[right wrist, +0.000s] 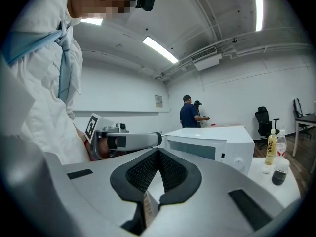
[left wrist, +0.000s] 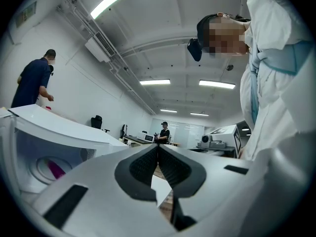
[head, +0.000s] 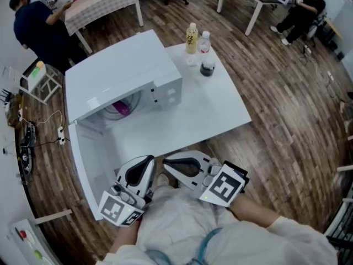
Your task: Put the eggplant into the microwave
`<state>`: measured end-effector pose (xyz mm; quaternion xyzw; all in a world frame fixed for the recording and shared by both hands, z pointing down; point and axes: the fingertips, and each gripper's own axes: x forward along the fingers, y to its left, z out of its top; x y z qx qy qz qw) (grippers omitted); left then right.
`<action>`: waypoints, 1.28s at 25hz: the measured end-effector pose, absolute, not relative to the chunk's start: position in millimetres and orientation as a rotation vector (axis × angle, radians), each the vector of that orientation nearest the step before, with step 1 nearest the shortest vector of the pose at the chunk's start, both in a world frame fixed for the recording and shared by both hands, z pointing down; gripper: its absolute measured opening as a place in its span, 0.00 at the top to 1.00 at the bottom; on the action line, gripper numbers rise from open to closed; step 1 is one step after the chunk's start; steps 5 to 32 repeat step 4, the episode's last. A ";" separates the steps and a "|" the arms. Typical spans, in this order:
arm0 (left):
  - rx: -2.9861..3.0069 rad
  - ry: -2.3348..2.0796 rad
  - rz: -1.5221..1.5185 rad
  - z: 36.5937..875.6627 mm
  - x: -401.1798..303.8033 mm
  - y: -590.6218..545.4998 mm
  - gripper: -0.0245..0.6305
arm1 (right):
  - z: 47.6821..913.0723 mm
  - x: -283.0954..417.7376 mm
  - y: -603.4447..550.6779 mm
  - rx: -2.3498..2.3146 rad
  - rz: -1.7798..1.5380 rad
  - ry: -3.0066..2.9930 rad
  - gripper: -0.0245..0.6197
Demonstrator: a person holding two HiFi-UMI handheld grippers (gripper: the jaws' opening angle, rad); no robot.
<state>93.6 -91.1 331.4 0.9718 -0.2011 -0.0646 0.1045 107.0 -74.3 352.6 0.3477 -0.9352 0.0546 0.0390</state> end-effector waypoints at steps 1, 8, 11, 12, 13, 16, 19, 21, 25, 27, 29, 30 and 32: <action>2.860 -0.595 -0.193 332.0 93.3 -90.9 0.95 | 352.8 107.2 -74.1 1.066 0.169 -2.868 0.91; 2.853 -0.602 -0.193 331.9 92.6 -90.5 0.95 | 351.4 107.6 -73.6 1.067 0.176 -2.873 0.91; 2.853 -0.602 -0.193 331.9 92.6 -90.5 0.95 | 351.4 107.6 -73.6 1.067 0.176 -2.873 0.91; 2.853 -0.602 -0.193 331.9 92.6 -90.5 0.95 | 351.4 107.6 -73.6 1.067 0.176 -2.873 0.91; 2.853 -0.602 -0.193 331.9 92.6 -90.5 0.95 | 351.4 107.6 -73.6 1.067 0.176 -2.873 0.91; 2.853 -0.602 -0.193 331.9 92.6 -90.5 0.95 | 351.4 107.6 -73.6 1.067 0.176 -2.873 0.91; 2.853 -0.602 -0.193 331.9 92.6 -90.5 0.95 | 351.4 107.6 -73.6 1.067 0.176 -2.873 0.91; 2.853 -0.602 -0.193 331.9 92.6 -90.5 0.95 | 351.4 107.6 -73.6 1.067 0.176 -2.873 0.91; 2.853 -0.602 -0.193 331.9 92.6 -90.5 0.95 | 351.4 107.6 -73.6 1.067 0.176 -2.873 0.91; 2.853 -0.602 -0.193 331.9 92.6 -90.5 0.95 | 351.4 107.6 -73.6 1.067 0.176 -2.873 0.91; 2.853 -0.602 -0.193 331.9 92.6 -90.5 0.95 | 351.4 107.6 -73.6 1.067 0.176 -2.873 0.91; 2.853 -0.602 -0.193 331.9 92.6 -90.5 0.95 | 351.4 107.6 -73.6 1.067 0.176 -2.873 0.91; 2.853 -0.602 -0.193 331.9 92.6 -90.5 0.95 | 351.4 107.6 -73.6 1.067 0.176 -2.873 0.91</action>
